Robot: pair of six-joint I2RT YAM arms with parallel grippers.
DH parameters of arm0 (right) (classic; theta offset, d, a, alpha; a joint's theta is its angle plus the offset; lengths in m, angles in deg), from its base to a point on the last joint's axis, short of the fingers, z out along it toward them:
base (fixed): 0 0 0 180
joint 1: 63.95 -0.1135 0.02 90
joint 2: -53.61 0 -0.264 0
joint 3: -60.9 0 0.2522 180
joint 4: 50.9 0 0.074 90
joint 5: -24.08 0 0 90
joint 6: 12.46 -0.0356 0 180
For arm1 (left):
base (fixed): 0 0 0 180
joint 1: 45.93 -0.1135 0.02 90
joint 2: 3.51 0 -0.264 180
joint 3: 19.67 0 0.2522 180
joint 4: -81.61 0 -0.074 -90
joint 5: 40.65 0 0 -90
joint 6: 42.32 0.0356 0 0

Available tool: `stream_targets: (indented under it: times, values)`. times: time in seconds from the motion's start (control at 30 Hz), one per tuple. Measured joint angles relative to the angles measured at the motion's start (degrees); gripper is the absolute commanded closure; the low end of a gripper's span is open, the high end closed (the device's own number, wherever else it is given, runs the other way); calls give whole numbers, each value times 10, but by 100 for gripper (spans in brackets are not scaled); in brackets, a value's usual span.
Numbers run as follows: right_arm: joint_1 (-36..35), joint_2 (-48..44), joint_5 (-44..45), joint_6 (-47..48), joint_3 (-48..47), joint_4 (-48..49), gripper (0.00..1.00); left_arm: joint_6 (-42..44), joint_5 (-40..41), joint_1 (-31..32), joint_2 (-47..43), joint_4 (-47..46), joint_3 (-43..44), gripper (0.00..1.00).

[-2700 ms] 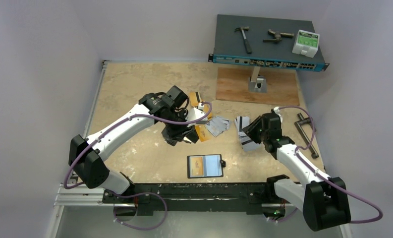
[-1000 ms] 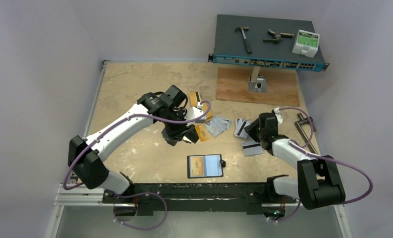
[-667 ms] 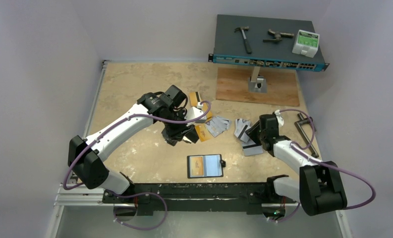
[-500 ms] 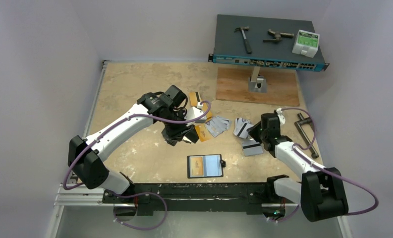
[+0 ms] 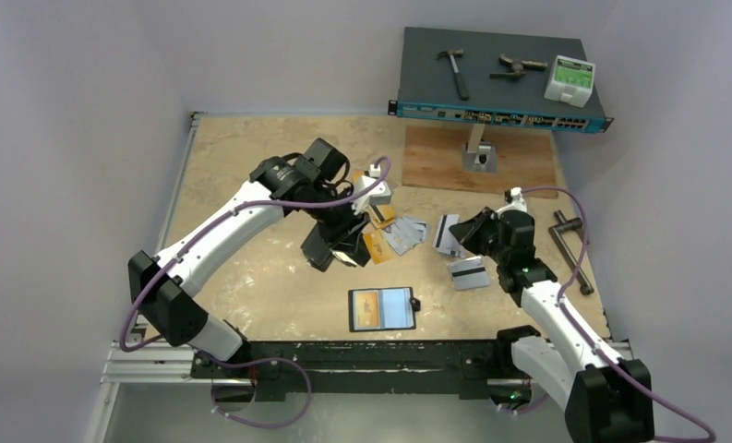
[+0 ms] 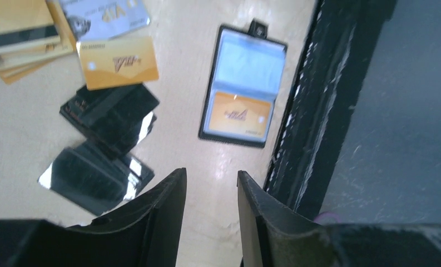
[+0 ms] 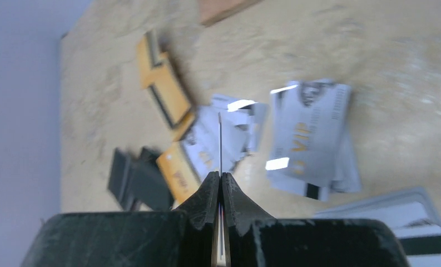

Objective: Put the credit cards into the card holder
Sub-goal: Pick up the credit card from the center of the board.

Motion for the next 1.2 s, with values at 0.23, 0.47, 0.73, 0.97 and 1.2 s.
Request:
stream_targets:
  times: [0.23, 0.47, 0.73, 0.97, 1.2]
  values:
    - [0, -40, -187, 43, 0, 106, 100, -97, -155, -35, 33, -85, 31, 46]
    - [0, -52, -340, 68, -16, 166, 100, -228, -287, -102, 87, -228, 27, 39]
    - [-11, -4, -460, -19, -16, 334, 100, -327, -345, -103, 83, -357, -41, 47]
    - [-39, 33, -505, -62, -16, 396, 100, -327, -407, -103, 64, -391, -49, 68]
    - [-41, 45, -527, -97, -17, 447, 100, -231, -461, -101, 53, -315, -33, 80]
